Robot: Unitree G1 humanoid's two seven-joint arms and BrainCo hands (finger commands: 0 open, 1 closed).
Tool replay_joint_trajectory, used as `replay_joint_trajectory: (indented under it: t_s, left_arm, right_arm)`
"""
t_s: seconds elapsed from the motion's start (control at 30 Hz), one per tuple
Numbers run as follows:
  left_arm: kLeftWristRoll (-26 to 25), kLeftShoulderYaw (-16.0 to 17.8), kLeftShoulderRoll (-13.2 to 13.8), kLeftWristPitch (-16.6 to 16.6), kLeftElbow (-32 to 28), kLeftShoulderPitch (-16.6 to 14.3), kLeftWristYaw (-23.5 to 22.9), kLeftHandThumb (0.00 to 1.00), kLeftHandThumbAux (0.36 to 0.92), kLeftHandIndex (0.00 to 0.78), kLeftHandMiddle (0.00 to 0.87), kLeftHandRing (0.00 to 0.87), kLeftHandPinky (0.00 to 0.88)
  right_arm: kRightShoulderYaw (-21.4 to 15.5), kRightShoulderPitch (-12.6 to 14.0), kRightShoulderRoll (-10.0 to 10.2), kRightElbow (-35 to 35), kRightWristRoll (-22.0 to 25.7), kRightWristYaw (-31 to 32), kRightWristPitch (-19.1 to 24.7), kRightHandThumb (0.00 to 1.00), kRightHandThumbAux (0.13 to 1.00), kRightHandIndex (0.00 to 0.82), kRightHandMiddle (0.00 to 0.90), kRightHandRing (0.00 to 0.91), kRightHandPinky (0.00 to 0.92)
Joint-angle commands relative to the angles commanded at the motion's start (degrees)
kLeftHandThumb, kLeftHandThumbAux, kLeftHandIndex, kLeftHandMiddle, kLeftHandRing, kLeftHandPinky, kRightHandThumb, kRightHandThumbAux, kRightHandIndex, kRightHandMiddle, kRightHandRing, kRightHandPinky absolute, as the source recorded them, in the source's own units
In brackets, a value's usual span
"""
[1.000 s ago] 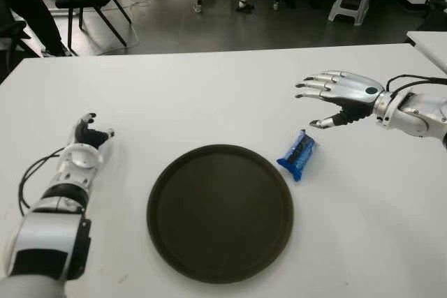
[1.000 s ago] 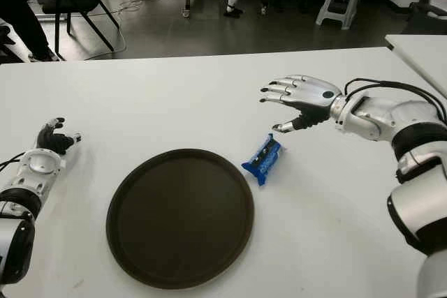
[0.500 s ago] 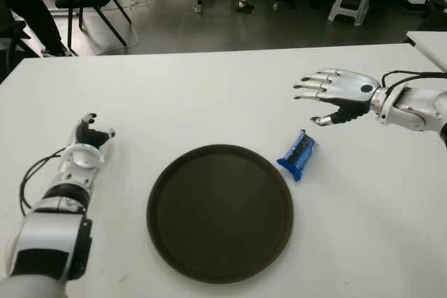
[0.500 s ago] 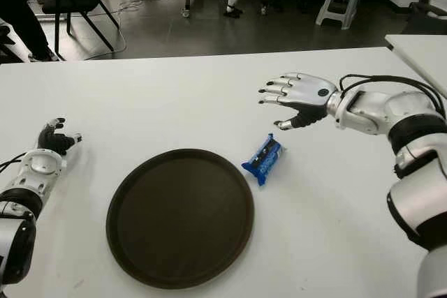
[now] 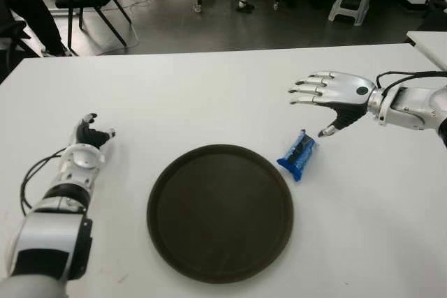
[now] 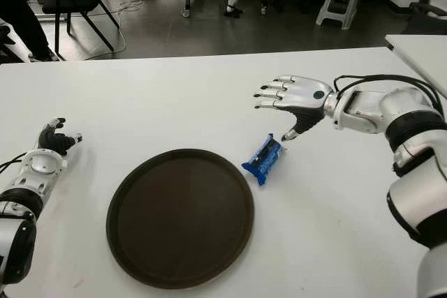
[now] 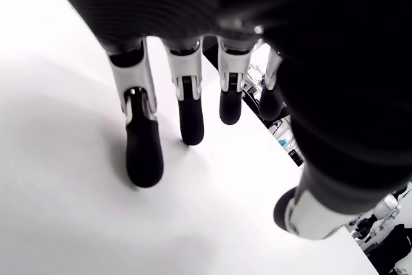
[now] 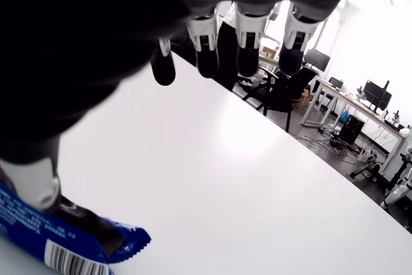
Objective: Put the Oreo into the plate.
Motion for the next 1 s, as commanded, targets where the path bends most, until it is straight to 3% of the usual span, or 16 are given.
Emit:
replay_joint_trajectory:
  t_s: [0.1,0.27,0.63,1.0]
  left_arm:
    - [0.41,-0.41,0.06,0.11,0.04,0.03,0.29,0.264,0.742,0.047,0.121,0.139,0.139]
    - [-0.16,0.05,-0.06,-0.14,0.02,0.13,0.51,0.293,0.743,0.059,0.142,0.164,0.181]
    - [-1.06,0.99,-0.08,-0.33,0.01,0.13,-0.2,0.282,0.741,0.056,0.137,0.165,0.185]
    - [-0.59,0.74,0.13,-0.1,0.08,0.1,-0.64,0.262,0.741,0.042,0.126,0.155,0.158]
  right_arm:
    - [1.06,-0.25,-0.03,-0.09,-1.39,-1.6,0.92,0.048,0.794,0.0,0.0,0.0,0.0]
    - [2.49,-0.43,0.39,0.51,-2.86,-3.69,2.49,0.009,0.863,0.0,0.0,0.0,0.0]
    - [3.47,-0.19,0.55,1.1,-2.96,-7.07,3.49,0.0,0.891,0.0,0.0,0.0,0.0]
    - [5.5,-1.04,0.64,1.12,-4.45,-5.85,4.43,0.0,0.897,0.0,0.0,0.0,0.0]
